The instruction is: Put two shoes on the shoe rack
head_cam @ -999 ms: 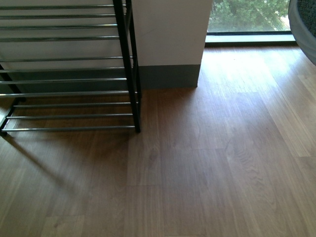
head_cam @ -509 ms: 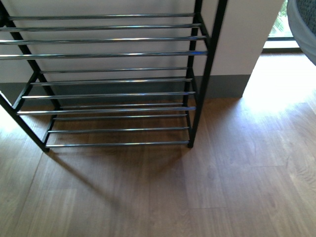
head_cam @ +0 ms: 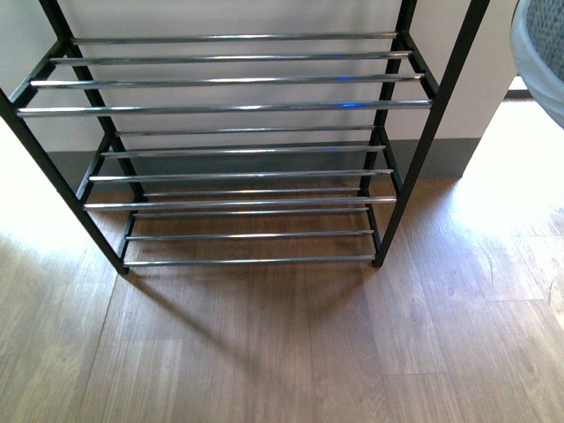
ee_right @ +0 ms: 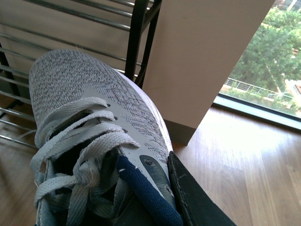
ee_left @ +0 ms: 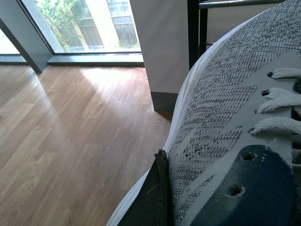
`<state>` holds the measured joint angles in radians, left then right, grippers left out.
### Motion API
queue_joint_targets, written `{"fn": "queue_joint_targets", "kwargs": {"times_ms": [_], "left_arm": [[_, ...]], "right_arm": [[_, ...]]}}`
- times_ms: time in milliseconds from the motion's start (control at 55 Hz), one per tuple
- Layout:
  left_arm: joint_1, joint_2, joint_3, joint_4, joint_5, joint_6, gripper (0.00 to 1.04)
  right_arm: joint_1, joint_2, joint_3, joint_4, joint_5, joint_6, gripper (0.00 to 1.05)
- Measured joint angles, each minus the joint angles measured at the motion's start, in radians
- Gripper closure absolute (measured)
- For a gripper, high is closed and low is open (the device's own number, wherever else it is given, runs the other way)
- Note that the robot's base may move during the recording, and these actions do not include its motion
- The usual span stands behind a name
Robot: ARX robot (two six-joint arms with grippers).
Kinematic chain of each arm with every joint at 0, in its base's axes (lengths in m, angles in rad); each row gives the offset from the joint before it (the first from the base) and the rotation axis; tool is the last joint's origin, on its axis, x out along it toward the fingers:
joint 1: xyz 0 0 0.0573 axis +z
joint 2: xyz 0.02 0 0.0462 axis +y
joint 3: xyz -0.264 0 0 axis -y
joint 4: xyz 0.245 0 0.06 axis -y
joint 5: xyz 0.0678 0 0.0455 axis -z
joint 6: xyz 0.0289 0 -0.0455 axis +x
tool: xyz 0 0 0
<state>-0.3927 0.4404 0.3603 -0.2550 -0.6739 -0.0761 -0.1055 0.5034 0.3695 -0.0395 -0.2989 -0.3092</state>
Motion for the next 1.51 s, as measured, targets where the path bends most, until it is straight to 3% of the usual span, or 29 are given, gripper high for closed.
{"fn": "queue_joint_targets", "kwargs": {"times_ms": [1508], "left_arm": [[-0.002, 0.001, 0.000, 0.000, -0.008, 0.000, 1.03]], "right_arm": [[-0.002, 0.000, 0.000, 0.006, 0.002, 0.019, 1.03]]}}
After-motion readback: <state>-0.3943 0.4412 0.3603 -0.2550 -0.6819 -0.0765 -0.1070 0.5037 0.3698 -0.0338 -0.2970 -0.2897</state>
